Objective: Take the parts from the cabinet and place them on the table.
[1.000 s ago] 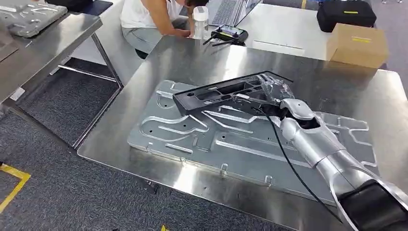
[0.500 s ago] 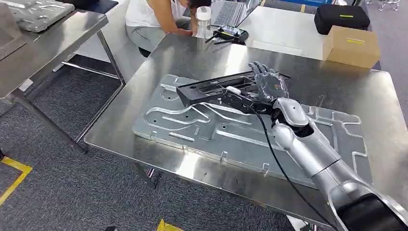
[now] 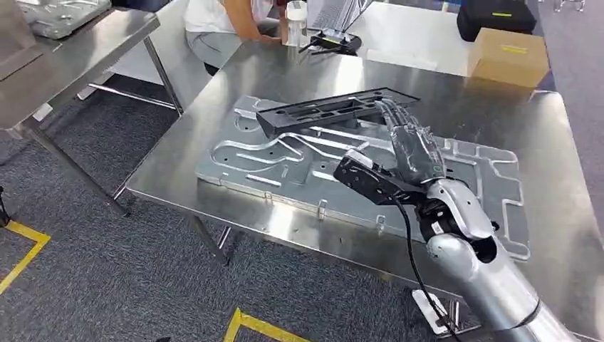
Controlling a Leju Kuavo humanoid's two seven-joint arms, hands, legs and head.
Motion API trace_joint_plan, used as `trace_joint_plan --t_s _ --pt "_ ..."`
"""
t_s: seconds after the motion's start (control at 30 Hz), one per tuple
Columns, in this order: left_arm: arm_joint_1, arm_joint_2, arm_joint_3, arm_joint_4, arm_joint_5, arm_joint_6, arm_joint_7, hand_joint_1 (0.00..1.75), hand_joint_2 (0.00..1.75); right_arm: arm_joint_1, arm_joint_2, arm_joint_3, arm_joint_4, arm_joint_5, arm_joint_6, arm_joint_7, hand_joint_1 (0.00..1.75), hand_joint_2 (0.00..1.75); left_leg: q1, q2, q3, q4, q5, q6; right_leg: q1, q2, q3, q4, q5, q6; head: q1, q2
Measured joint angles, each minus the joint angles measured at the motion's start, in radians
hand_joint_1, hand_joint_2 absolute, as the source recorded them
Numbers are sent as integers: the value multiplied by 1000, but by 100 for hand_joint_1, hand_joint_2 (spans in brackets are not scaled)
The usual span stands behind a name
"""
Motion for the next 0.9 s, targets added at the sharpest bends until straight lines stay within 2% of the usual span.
trace_joint_plan --t_s 0.03,0.1,0.13,0.17,0.2,0.23,0.27,0.3,0.33,0.37,0.43,0.47,0.5,0.53,0.57,0.6,0.63,0.67,0.7,0.73,0.77,0.8,0.83,0.87,0.9 --pt "-1 -6 0 0 8 19 5 0 0 16 0 0 -30 6 6 7 0 0 -1 0 -14 29 -46 -6 0 0 -11 -1 10 -5 -5 0" --pt "-3 -11 0 1 16 45 16 0 0 52 -2 0 -90 19 7 17 0 0 4 0 -48 164 -166 -14 2 -2 -35 0 29 -18 -8 0" --pt "-4 -14 0 1 21 53 20 0 0 72 -1 1 -113 25 7 18 0 0 4 0 -58 227 -197 -17 4 -2 -46 0 37 -18 -10 0" --pt "-4 -15 0 1 23 59 22 0 0 91 0 2 -131 29 7 19 0 0 4 0 -59 266 -202 -19 4 -2 -58 0 45 -17 -8 0" --pt "-4 -18 0 1 25 62 25 0 0 111 2 2 -148 30 7 22 0 0 4 0 -40 265 -181 -19 4 -2 -70 1 55 -15 -9 0" --pt "-5 -21 0 1 27 66 27 0 0 129 2 2 -168 26 7 22 0 0 4 0 -2 225 -148 -17 4 -3 -81 1 63 -13 -9 0" --pt "-6 -22 0 1 28 66 27 0 0 146 2 2 -186 19 8 22 0 0 4 0 49 158 -118 -14 4 -2 -92 1 71 -10 -9 0" --pt "-7 -23 0 1 30 66 27 0 0 161 3 2 -204 10 11 21 0 0 4 0 114 71 -104 -8 4 -2 -100 1 79 -6 -9 0" --pt "-10 -23 0 1 30 66 26 0 0 176 5 2 -219 -1 18 20 0 0 1 -1 164 -13 -136 -1 4 -3 -105 2 86 0 -10 0" --pt "-11 -23 0 1 32 65 26 0 0 189 5 2 -229 -11 23 19 0 0 -6 -3 183 -40 -136 2 5 -5 -106 1 94 8 -4 0" --pt "-11 -24 0 1 36 61 24 0 0 218 6 2 -236 -20 25 17 0 0 -13 -5 167 -37 -127 13 1 -8 -102 -8 109 22 -12 0" --pt "-12 -24 0 1 38 60 24 0 0 230 6 2 -239 -22 24 16 0 0 -14 -5 164 -43 -120 21 2 -7 -101 -12 116 29 -9 0" --pt "-12 -25 0 1 40 59 24 0 175 241 6 3 -243 -23 24 15 0 0 -1 -1 160 -56 -102 32 1 -5 -107 -7 110 35 -10 0" --pt "-13 -27 0 1 40 57 24 0 175 250 6 2 -247 -23 24 15 0 0 -4 4 156 -58 -89 40 1 -1 -118 15 63 37 -8 0" --pt "-13 -28 0 1 40 57 23 0 175 255 6 2 -248 -24 24 15 0 0 -4 6 141 -58 -79 50 2 -1 -135 70 -5 36 -3 0" --pt "-12 -28 0 1 40 57 24 0 175 259 6 2 -250 -24 23 16 0 0 -4 6 126 -56 -66 52 3 0 -152 143 -66 38 -3 0" --pt "-12 -29 0 1 42 57 24 0 175 264 6 2 -251 -24 23 16 0 0 -6 7 111 -55 -57 53 3 0 -165 211 -105 41 -4 0" --pt "-12 -30 0 1 42 56 24 0 175 272 6 3 -253 -26 22 16 0 0 -6 7 95 -52 -47 53 3 0 -169 263 -114 43 -3 0" --pt "-12 -30 0 1 42 56 24 0 175 279 6 3 -253 -26 21 16 0 0 -6 6 79 -48 -38 52 3 0 -158 279 -93 44 -4 0" --pt "-12 -30 0 1 43 56 25 0 175 286 6 2 -253 -28 20 16 0 0 -6 6 62 -43 -30 50 3 0 -128 257 -54 44 -3 0" --pt "-11 -31 0 1 44 56 26 0 175 292 6 3 -254 -29 19 16 0 0 -6 5 47 -36 -23 47 2 0 -81 200 -16 43 -3 0" --pt "-11 -32 0 1 46 56 27 0 175 297 6 2 -255 -32 16 16 0 0 -5 2 33 -27 -17 42 1 0 -20 117 2 40 -3 0" --pt "-11 -32 0 1 47 56 28 0 175 300 6 2 -257 -34 13 16 0 0 -6 2 21 -17 -13 36 2 4 33 31 -33 35 -3 0" --pt "-12 -33 0 1 47 56 29 0 175 305 6 3 -259 -37 11 16 0 0 -11 2 13 -7 -10 31 9 6 61 -22 -51 30 -5 0" --pt "-11 -33 0 2 49 56 29 0 175 311 6 3 -261 -38 7 16 0 0 -11 -1 13 -13 0 23 12 6 54 -10 -47 26 -5 0"
